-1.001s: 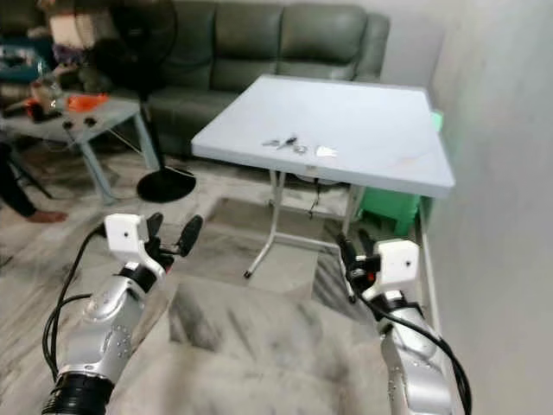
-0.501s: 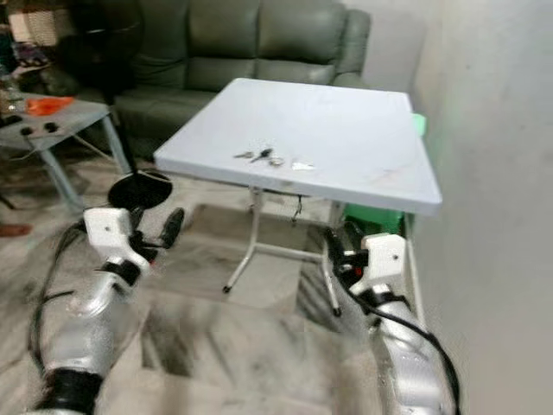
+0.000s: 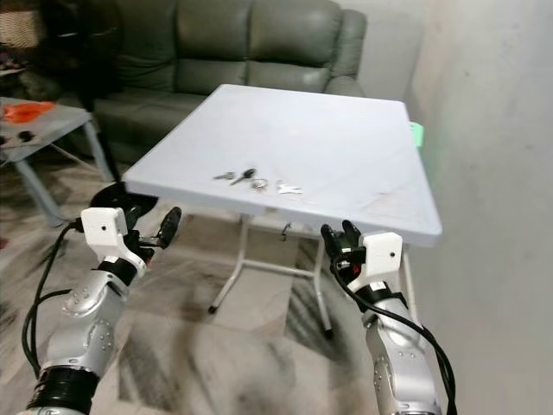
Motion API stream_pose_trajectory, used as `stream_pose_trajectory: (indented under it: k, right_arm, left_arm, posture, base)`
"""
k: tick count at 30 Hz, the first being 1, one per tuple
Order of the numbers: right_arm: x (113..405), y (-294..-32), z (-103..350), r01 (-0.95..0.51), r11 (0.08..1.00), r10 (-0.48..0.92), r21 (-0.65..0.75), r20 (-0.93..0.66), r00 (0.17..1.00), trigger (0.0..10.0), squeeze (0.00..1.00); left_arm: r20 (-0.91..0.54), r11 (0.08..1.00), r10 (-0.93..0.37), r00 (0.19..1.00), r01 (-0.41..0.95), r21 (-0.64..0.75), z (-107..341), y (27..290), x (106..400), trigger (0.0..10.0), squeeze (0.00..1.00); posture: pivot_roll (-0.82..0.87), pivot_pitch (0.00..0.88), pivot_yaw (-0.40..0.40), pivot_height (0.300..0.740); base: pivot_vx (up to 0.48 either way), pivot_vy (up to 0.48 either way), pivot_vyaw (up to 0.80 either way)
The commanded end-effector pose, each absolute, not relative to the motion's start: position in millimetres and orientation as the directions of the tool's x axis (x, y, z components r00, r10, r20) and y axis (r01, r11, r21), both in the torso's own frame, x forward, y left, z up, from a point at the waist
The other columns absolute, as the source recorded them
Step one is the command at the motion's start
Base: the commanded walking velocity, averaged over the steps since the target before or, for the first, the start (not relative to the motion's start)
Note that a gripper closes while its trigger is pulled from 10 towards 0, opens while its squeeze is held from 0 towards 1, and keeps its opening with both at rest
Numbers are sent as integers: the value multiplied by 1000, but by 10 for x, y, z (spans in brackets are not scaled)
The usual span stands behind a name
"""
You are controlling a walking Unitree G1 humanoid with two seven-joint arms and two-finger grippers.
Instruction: Hang keys on a hook
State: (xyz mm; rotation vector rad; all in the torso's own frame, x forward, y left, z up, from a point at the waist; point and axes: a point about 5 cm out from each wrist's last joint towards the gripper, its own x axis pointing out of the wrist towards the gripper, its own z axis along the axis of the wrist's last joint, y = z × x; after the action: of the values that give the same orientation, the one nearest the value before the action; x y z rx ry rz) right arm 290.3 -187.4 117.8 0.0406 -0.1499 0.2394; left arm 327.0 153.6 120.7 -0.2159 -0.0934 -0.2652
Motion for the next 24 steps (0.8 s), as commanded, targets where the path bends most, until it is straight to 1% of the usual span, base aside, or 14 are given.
stream_pose_trajectory:
  k: [1,22,24]
  right_arm:
    - [2927,-1827,1240,-256,967,249,17,178,952,10000,0]
    - [2925,-1821,1249,-268,963,261,12,178,949,10000,0]
    - [2925,-1820,1245,-271,963,265,12,176,948,10000,0]
  left_arm:
    - [130,951,-229,965,250,-179,1256,1632,3289,10000,0]
    - [127,951,-223,967,244,-188,1234,1623,3267,10000,0]
    - [131,955,-224,966,244,-170,1234,1616,3263,10000,0]
  posture:
    - [-34,0,-20,740]
    - [-30,0,-30,740]
    - [-28,0,-33,740]
  base:
    - [424,0,0]
    - [423,0,0]
    - [398,0,0]
